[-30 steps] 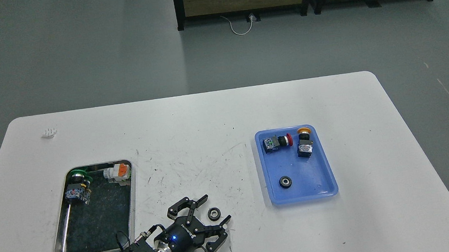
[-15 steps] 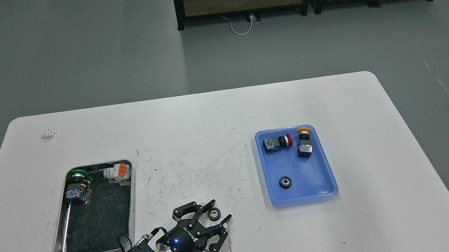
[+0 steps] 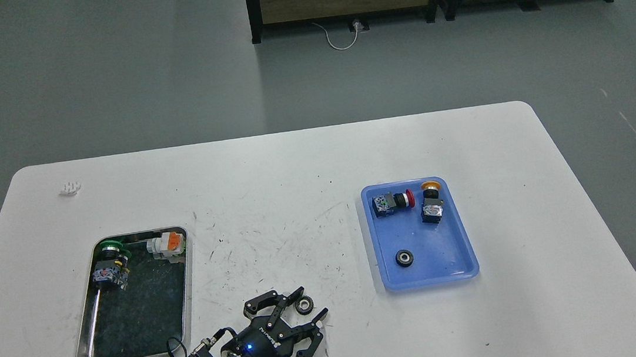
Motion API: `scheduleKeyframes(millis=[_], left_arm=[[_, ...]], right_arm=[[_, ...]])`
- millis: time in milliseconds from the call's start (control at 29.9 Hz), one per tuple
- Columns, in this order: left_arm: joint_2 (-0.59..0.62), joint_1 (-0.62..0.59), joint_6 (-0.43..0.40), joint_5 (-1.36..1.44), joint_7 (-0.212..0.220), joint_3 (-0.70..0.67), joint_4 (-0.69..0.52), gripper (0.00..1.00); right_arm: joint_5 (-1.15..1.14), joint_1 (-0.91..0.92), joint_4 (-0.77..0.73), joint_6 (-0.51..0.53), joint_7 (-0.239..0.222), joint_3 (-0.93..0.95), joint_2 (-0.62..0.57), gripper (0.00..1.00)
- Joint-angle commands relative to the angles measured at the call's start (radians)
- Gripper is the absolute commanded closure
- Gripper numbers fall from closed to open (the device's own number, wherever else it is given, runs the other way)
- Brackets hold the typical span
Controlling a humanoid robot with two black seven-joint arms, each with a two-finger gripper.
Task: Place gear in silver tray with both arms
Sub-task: 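Carry the gear with the left gripper into the silver tray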
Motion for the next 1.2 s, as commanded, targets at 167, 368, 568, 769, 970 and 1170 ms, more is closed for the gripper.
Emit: scheduleKeyframes(millis=[167,368,568,769,970,1170], left_arm=[[0.000,-0.010,0.002,-0.001,0.001,-0.002,-0.001,0.71],[0.009,-0.018,0.001,-0.001,0.001,-0.015,-0.034,0.74],[0.074,-0.075,-0.019,-0.027,0.001,-0.067,-0.077,0.73],[0.228,-0.129,-0.059,-0.085,0.001,-0.103,-0.142,0.73],[0.437,-0.129,-0.105,-0.097,0.001,-0.144,-0.237,0.73],[0.586,-0.093,-0.145,-0.097,0.001,-0.146,-0.292,0.72]], right_arm=[[0.000,0.002,0.001,0.000,-0.001,0.000,0.001,0.02],[0.000,0.002,0.001,0.002,-0.001,-0.002,0.001,0.02],[0.000,0.002,0.001,0.002,-0.001,0.000,0.001,0.02],[0.000,0.000,0.001,0.002,-0.001,-0.002,0.001,0.02],[0.000,0.006,0.001,0.002,-0.001,-0.008,0.021,0.02],[-0.003,-0.001,-0.001,0.000,-0.001,-0.008,0.037,0.02]])
